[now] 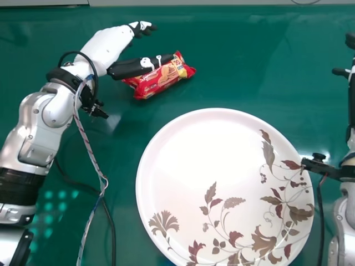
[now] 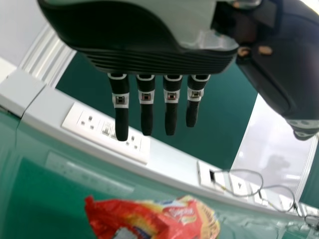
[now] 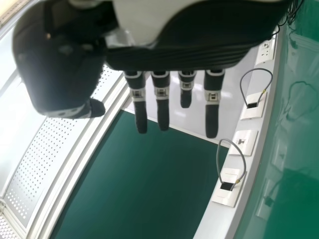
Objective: Pick up biscuit and place it in the plate
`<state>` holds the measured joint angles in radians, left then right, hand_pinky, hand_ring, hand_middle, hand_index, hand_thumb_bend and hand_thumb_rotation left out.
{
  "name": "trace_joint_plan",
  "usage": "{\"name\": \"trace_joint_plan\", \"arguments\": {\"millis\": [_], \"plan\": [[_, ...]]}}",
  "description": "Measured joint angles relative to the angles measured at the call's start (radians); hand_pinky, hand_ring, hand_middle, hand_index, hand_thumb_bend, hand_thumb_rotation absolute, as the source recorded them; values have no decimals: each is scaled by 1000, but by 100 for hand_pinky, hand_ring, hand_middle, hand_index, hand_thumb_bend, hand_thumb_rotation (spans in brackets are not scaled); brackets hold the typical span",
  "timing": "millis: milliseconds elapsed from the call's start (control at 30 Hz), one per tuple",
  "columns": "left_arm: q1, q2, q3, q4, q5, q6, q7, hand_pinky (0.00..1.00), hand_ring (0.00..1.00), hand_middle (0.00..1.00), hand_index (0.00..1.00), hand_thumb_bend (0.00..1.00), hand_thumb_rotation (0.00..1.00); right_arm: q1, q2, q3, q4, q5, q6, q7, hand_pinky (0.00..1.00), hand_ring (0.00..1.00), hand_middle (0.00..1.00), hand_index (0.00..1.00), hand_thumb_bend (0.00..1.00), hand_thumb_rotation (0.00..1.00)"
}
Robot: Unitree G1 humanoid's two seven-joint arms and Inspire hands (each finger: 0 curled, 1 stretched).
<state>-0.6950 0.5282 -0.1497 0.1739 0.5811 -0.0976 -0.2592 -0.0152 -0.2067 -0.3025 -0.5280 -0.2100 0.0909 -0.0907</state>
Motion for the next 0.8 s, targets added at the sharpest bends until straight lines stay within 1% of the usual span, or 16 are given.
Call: {"name": "trace_joint_plan", "arguments": {"millis": [67, 100, 133, 200, 300, 367, 433, 500, 533, 600, 700, 800], "plan": [[-28, 8, -18, 35, 12, 2, -11, 73, 85, 87, 91, 100, 54, 2, 0, -2, -1, 0, 0, 0, 68, 83, 86, 81, 52, 51], [-38, 12, -25, 47, 17, 2, -13, 74, 85, 87, 91, 100, 55, 3, 0, -2, -3, 1, 0, 0, 68, 83, 87, 81, 51, 48], [-46, 14, -31, 62, 23, 1, -15, 74, 85, 87, 91, 100, 56, 3, 0, -2, -4, 2, 0, 1, 68, 84, 87, 81, 51, 47], [-66, 19, -46, 96, 34, 1, -21, 74, 84, 86, 91, 100, 57, 4, 1, -3, -4, 5, 0, 1, 65, 81, 85, 81, 52, 48], [-96, 24, -76, 148, 68, 1, -24, 74, 83, 86, 91, 100, 59, 5, 1, -4, -6, 9, 0, 5, 62, 78, 84, 81, 51, 47], [-121, 25, -101, 191, 92, 1, -24, 71, 82, 86, 91, 100, 60, 5, 1, -4, -6, 8, 2, 7, 64, 78, 84, 81, 50, 47], [-142, 24, -118, 231, 107, 3, -25, 73, 83, 87, 91, 100, 61, 6, 1, -4, -6, 9, 4, 8, 64, 78, 84, 81, 50, 46], [-167, 22, -139, 271, 124, 21, -30, 77, 85, 88, 93, 100, 61, 6, 1, -4, -6, 8, 6, 9, 64, 79, 84, 81, 49, 46], [-176, 21, -147, 287, 130, 31, -36, 78, 86, 89, 93, 100, 61, 6, 1, -4, -6, 8, 6, 9, 65, 79, 84, 81, 48, 44], [-195, 20, -161, 319, 144, 44, -43, 78, 87, 89, 93, 100, 62, 7, 3, -4, -8, 8, 9, 9, 65, 79, 84, 82, 50, 45], [-228, 16, -185, 365, 154, 50, -42, 79, 87, 89, 93, 100, 62, 9, 7, -4, -15, 11, 24, 9, 65, 80, 84, 81, 49, 44], [-263, 14, -202, 402, 160, 53, -42, 78, 87, 89, 93, 100, 60, 12, 7, -4, -17, 12, 24, 9, 66, 81, 85, 82, 50, 45]]}}
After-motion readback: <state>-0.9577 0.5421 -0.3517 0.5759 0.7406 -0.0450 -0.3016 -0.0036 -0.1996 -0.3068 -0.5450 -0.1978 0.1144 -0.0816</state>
